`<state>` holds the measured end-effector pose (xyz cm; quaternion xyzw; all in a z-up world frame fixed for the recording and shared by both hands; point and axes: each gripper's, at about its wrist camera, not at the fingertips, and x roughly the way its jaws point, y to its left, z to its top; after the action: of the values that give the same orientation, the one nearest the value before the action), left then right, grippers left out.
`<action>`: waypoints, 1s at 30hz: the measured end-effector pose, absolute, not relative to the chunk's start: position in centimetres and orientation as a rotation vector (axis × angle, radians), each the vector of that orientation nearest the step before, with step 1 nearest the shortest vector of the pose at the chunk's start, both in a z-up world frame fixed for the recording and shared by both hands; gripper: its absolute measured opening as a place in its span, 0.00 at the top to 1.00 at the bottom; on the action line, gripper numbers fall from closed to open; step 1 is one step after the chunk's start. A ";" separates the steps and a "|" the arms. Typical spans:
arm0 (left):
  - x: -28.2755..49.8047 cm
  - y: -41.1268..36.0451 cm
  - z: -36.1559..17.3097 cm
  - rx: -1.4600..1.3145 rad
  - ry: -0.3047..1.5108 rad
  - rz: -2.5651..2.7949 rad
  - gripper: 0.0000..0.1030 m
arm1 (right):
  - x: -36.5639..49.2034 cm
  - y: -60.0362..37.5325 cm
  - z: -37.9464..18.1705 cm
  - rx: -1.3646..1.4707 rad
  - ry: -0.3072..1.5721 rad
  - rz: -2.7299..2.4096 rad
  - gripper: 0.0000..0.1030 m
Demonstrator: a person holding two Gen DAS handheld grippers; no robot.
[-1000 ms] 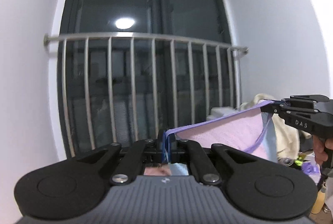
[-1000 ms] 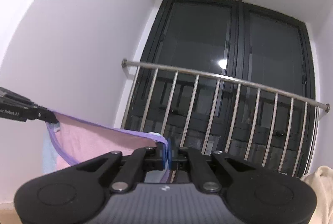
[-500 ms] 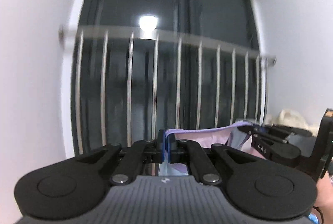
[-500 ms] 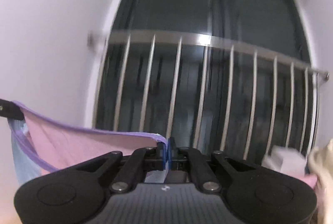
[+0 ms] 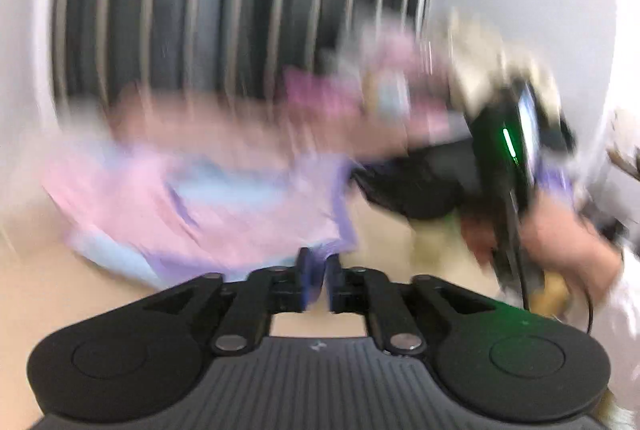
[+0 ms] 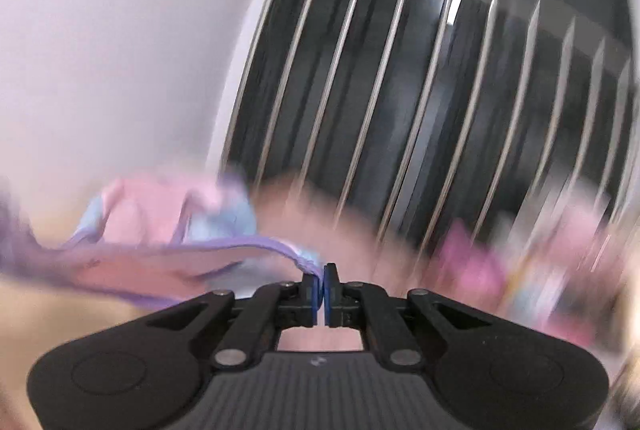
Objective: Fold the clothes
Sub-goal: 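Lower the garment onto the bed and open both grippers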
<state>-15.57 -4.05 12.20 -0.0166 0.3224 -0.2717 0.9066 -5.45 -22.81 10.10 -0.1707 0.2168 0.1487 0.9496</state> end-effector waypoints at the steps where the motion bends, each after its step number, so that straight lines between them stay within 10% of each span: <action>1: -15.3 -4.6 8.7 -0.073 0.763 -0.591 0.80 | -5.1 -23.0 6.9 -0.370 0.537 0.311 0.94; 3: -15.6 -3.9 4.9 -0.176 0.864 -0.608 0.76 | -7.0 -23.3 3.5 -0.415 0.631 0.303 0.88; 5: -16.7 -2.3 4.4 -0.259 0.851 -0.576 0.35 | -9.8 -23.8 2.7 -0.409 0.639 0.312 0.63; 7: -17.3 -0.8 5.1 -0.278 0.805 -0.539 0.28 | -12.6 -24.3 2.5 -0.378 0.627 0.319 0.48; 15: -9.9 7.6 8.7 -0.138 0.657 -0.163 0.17 | -14.4 -20.3 1.6 -0.068 0.614 0.521 0.52; 19: -5.2 9.3 6.6 -0.119 0.680 -0.049 0.17 | -13.2 -16.4 -0.1 -0.143 0.622 0.521 0.81; 30: -2.4 12.7 4.6 -0.258 0.688 0.078 0.17 | -12.3 -23.8 1.1 -0.331 0.656 0.173 0.82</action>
<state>-2.37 12.69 4.56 -0.1263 0.3364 0.0381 0.9324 -12.27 -23.84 1.07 -0.1614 0.3201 0.0844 0.9297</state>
